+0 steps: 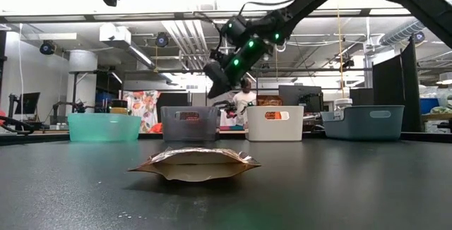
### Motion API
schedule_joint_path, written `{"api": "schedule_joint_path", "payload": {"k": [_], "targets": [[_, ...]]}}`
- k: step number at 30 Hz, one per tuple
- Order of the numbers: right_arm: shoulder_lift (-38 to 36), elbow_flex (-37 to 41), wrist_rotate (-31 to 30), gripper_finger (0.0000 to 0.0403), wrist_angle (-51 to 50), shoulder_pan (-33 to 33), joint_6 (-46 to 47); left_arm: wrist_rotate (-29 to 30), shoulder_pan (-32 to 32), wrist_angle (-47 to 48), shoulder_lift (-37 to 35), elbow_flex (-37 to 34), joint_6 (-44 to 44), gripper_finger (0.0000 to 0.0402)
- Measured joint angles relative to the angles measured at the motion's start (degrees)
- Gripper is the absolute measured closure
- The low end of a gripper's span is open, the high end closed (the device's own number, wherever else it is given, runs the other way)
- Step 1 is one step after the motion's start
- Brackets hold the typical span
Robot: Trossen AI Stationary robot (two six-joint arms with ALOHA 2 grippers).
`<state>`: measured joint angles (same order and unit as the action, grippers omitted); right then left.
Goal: Sort spices by type
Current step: Adjust the red seasoning cans, then put the orange seasoning pack into the white bin
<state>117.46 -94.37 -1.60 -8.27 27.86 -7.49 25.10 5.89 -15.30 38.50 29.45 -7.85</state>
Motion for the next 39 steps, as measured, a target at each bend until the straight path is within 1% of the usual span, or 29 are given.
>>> {"api": "schedule_joint_path", "payload": {"k": [2,5,8,11,13,15,18,21,23,25,28,31,34,37,39], "targets": [[-1.51,0.00,0.02,0.0394,-1.46,-0.25,0.02,0.00,0.01,0.01,0.00,0.00,0.48,0.0164],[-4.45,0.00,0.02,0.0394,-6.85,-0.95,-0.04,-0.02,0.00,-0.01,0.18,0.00,2.04,0.0164],[-8.04,0.28,0.03,0.0394,-14.17,-2.23,0.15,-0.06,0.02,-0.03,1.17,0.00,5.97,0.0164],[-12.31,2.44,-0.03,0.0394,-19.73,-4.21,0.44,-0.10,0.02,0.05,3.20,0.00,9.27,0.0164],[-15.68,5.15,-0.13,0.0394,-22.20,-6.15,0.88,-0.12,0.07,0.03,4.93,0.00,11.07,0.0164],[-19.88,9.00,-0.58,0.0394,-22.03,-8.31,2.05,-0.50,0.07,0.08,6.47,-0.04,12.75,0.0164],[-26.55,15.04,-3.41,0.0394,-21.37,-12.51,4.55,-2.36,0.12,-0.14,8.63,-0.05,14.82,0.0164],[-32.49,20.66,-8.11,0.0394,-21.65,-17.65,8.20,-3.83,0.63,-1.62,10.47,-0.08,16.23,0.0164],[-36.13,23.67,-10.71,0.0394,-22.00,-21.32,10.46,-5.07,1.29,-2.73,11.51,-0.09,17.28,0.0164],[-39.61,25.97,-11.91,0.0394,-22.32,-25.00,12.91,-5.59,2.10,-2.60,12.43,-0.09,19.60,0.0164],[-43.91,28.20,-11.96,0.0394,-23.29,-29.80,17.36,-6.64,2.91,-2.57,13.49,-0.09,22.34,0.0164],[-47.00,29.14,-12.02,0.0393,-25.47,-34.24,21.09,-6.87,4.04,-2.79,14.70,-0.09,23.00,0.0164],[-49.11,29.16,-11.67,0.0393,-28.97,-38.42,25.13,-8.60,5.31,-5.34,16.46,-0.09,22.81,0.0166],[-50.14,29.16,-8.25,0.0393,-34.22,-42.05,29.02,-10.43,6.56,-9.67,19.04,-0.07,21.23,0.0169],[-50.51,29.16,-5.81,0.0393,-37.81,-44.08,33.02,-11.08,7.14,-10.07,20.90,1.21,20.10,0.0169]]}}
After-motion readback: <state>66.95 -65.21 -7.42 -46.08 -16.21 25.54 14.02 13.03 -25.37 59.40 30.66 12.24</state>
